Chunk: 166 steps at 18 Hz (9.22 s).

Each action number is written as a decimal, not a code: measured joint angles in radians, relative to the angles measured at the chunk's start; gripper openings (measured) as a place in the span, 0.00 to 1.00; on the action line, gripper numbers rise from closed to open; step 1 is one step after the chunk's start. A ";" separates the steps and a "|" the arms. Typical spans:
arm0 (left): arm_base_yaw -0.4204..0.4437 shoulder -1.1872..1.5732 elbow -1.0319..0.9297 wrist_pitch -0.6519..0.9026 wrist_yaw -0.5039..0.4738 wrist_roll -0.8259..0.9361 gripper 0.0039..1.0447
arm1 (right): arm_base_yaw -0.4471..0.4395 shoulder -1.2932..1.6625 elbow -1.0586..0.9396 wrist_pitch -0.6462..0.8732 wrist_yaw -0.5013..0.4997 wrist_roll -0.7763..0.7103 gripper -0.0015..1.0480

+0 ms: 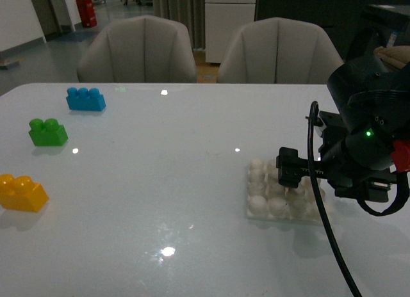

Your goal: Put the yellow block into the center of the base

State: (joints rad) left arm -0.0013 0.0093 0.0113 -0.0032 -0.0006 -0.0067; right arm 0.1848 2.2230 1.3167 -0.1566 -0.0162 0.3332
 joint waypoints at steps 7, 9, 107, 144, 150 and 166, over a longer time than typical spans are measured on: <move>0.000 0.000 0.000 0.000 0.000 0.000 0.94 | 0.027 0.001 -0.019 0.023 -0.008 0.027 0.94; 0.000 0.000 0.000 0.000 0.000 0.000 0.94 | 0.040 0.002 -0.017 0.023 -0.011 0.039 0.94; 0.000 0.000 0.000 0.000 0.000 0.006 0.94 | -0.185 -2.219 -1.306 0.153 0.016 -0.331 0.93; 0.283 1.948 0.856 0.401 0.313 0.230 0.94 | -0.185 -2.219 -1.306 0.153 0.016 -0.331 0.94; 0.285 1.970 0.860 0.413 0.319 0.196 0.94 | -0.185 -2.219 -1.306 0.153 0.016 -0.331 0.94; 0.265 2.049 0.831 0.506 0.335 0.224 0.94 | -0.185 -2.219 -1.306 0.153 0.016 -0.331 0.94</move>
State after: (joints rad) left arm 0.2634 2.0586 0.8421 0.5030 0.3344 0.2176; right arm -0.0002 0.0044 0.0109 -0.0036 -0.0002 0.0025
